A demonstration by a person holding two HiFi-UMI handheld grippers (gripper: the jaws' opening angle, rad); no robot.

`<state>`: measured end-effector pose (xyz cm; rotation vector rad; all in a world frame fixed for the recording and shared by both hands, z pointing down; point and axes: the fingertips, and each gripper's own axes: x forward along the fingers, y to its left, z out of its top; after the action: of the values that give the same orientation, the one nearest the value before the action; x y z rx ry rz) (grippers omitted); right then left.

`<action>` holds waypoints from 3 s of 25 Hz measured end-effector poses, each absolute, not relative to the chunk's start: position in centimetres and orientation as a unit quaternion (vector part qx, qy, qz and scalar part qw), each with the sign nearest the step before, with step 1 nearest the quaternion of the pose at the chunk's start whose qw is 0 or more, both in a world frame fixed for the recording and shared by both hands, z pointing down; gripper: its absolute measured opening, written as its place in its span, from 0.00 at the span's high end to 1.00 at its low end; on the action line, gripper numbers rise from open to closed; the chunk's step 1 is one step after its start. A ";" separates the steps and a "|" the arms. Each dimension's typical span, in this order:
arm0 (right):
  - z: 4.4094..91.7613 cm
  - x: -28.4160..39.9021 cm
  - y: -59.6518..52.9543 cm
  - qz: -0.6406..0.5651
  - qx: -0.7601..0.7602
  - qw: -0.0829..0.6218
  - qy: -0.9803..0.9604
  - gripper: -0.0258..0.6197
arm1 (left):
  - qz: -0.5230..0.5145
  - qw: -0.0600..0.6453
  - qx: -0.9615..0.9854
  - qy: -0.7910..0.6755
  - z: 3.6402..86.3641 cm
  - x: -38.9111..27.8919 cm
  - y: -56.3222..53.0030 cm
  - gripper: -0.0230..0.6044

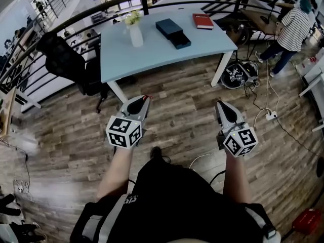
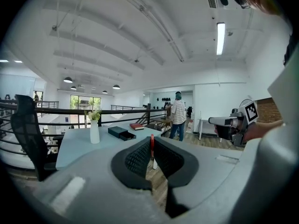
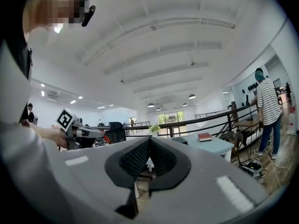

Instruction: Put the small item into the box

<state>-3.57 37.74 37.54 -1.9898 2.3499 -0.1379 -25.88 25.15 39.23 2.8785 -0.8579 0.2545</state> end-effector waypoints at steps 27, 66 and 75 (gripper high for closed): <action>38.7 2.1 8.0 -0.070 -0.632 0.006 0.771 0.96 | 0.055 0.094 0.957 -0.268 40.4 -17.7 -2.9 0.93; 42.8 19.5 -14.6 -0.123 -0.535 -0.034 0.835 0.96 | 0.073 0.135 0.936 -0.316 42.8 2.8 -21.2 0.93; 42.0 25.0 -16.9 -0.122 -0.490 -0.027 0.863 0.96 | 0.069 0.147 0.921 -0.354 43.5 9.0 -21.9 0.93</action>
<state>25.01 -16.90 42.02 -1.5673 2.7567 -0.3887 9.02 -21.92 43.50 2.6500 -1.0199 0.1989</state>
